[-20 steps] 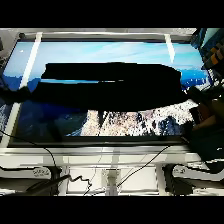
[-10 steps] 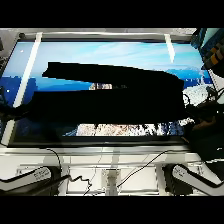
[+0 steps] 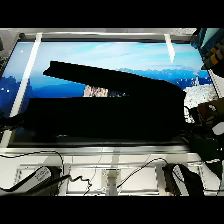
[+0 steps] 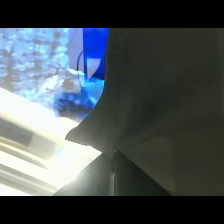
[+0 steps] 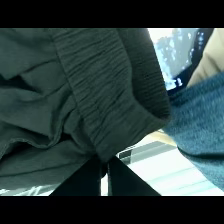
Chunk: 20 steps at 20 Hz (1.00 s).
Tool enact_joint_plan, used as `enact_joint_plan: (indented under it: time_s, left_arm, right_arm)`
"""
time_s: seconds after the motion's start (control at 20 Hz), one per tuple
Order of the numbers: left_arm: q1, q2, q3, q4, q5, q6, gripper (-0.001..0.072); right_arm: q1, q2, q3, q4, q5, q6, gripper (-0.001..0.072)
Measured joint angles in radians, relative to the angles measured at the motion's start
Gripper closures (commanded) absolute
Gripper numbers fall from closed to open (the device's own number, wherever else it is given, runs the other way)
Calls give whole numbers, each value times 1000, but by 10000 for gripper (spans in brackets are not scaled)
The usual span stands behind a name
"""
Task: Fold the clothes and pants, and hang the long-sleeved shirts on hangers.
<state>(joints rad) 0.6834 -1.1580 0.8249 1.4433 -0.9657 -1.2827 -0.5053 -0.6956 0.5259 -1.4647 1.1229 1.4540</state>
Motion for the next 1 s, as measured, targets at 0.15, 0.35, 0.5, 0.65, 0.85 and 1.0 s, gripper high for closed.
enact_joint_plan:
  time_s: [0.15,0.35,0.5,0.65,0.85,1.0]
  left_arm:
    - [2,4,-5,-43,31,0,12]
    - [2,6,19,-94,51,4,12]
    - [2,6,55,-124,59,4,12]
    - [2,6,85,-200,63,4,12]
    - [2,6,105,-301,83,5,12]
    - [2,6,109,-332,103,5,12]
  right_arm:
    - [0,44,-13,-2,-71,-2,195]
    - [0,0,54,-3,-207,13,273]
    - [0,-165,189,-2,-257,21,307]
    - [-2,-396,377,48,-253,3,349]
    - [-70,-711,656,280,-97,-132,345]
    - [-161,-876,782,448,37,-240,189]
